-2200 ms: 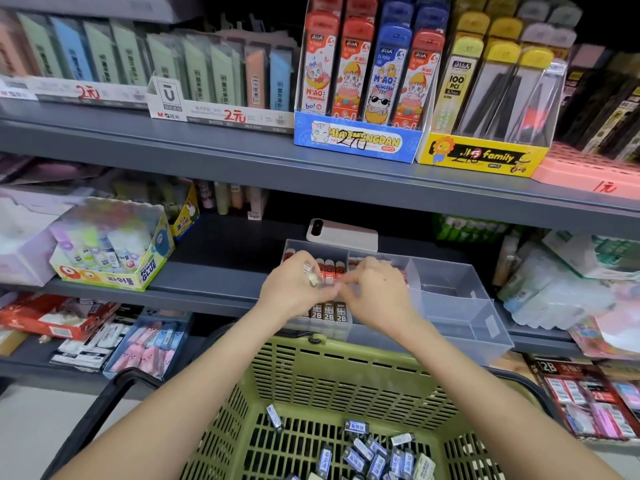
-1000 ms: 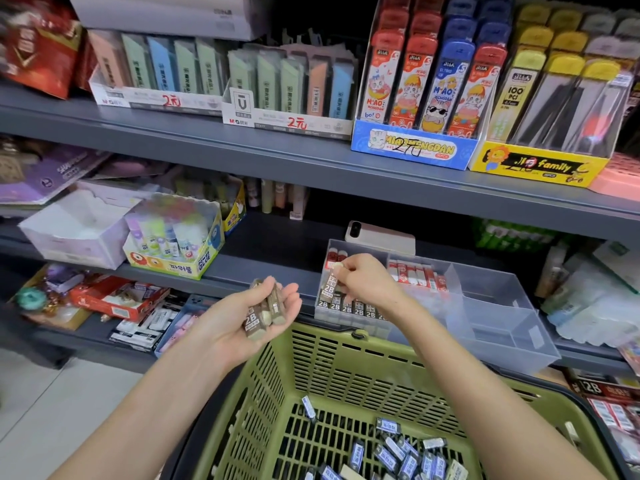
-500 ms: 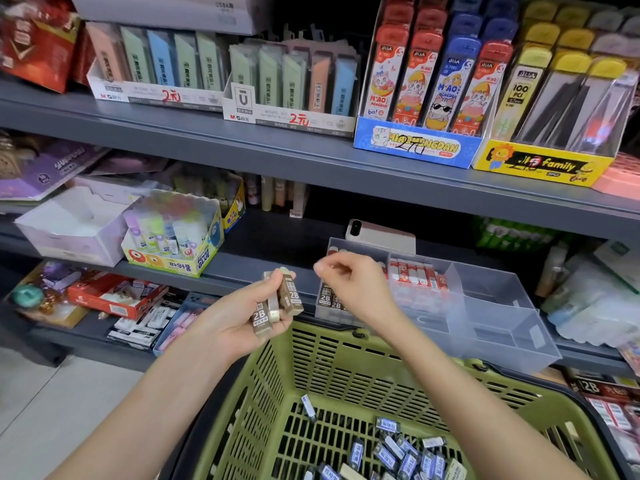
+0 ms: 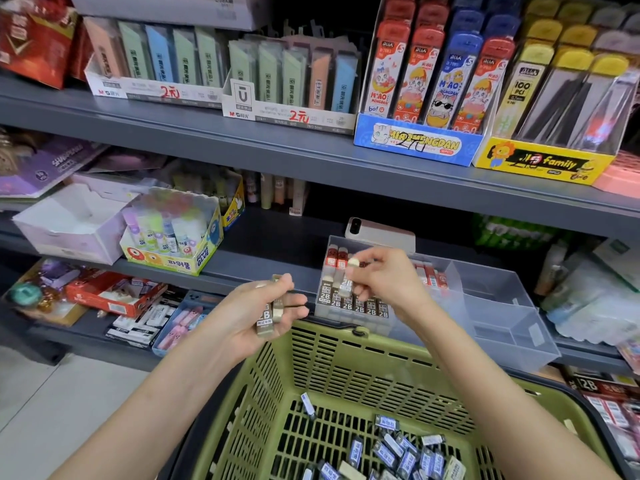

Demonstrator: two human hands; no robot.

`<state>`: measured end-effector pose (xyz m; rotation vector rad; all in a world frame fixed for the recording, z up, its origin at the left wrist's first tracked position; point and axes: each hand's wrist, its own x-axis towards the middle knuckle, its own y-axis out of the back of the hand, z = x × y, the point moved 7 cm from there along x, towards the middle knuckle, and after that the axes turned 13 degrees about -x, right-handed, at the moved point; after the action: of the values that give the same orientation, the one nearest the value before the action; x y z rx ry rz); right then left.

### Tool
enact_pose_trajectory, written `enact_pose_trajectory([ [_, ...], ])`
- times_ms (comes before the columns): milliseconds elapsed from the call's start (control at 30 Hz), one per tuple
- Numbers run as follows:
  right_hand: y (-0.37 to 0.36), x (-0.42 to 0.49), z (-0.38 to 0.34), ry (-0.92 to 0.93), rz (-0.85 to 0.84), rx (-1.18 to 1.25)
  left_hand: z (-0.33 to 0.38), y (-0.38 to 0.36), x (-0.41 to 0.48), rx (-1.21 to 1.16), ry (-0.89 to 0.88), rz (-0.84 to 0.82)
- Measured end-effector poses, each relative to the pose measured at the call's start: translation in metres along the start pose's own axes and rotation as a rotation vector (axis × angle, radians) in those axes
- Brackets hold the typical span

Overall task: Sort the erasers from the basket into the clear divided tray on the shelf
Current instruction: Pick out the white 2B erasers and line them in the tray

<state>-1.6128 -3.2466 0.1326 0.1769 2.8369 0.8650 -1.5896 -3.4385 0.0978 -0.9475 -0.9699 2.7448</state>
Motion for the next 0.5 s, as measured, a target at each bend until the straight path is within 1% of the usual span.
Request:
enact_pose_trajectory([
  [67,-0.012,0.003,0.008,-0.030,-0.037,-0.165,0.002,-0.001,0.000,0.006,-0.017,-0.004],
  [200,-0.023,0.008,0.012,-0.047,-0.012,-0.253,0.006,-0.004,0.002,0.012,-0.030,-0.045],
  [267,-0.024,0.010,0.011,-0.032,0.019,-0.326,0.007,-0.003,0.004,0.007,-0.033,-0.062],
  [433,-0.020,0.011,0.008,0.022,0.071,-0.643,0.006,-0.005,0.002,0.027,-0.034,-0.099],
  [500,-0.014,0.007,0.000,0.088,0.124,-0.724,0.006,-0.008,-0.001,0.062,-0.036,-0.124],
])
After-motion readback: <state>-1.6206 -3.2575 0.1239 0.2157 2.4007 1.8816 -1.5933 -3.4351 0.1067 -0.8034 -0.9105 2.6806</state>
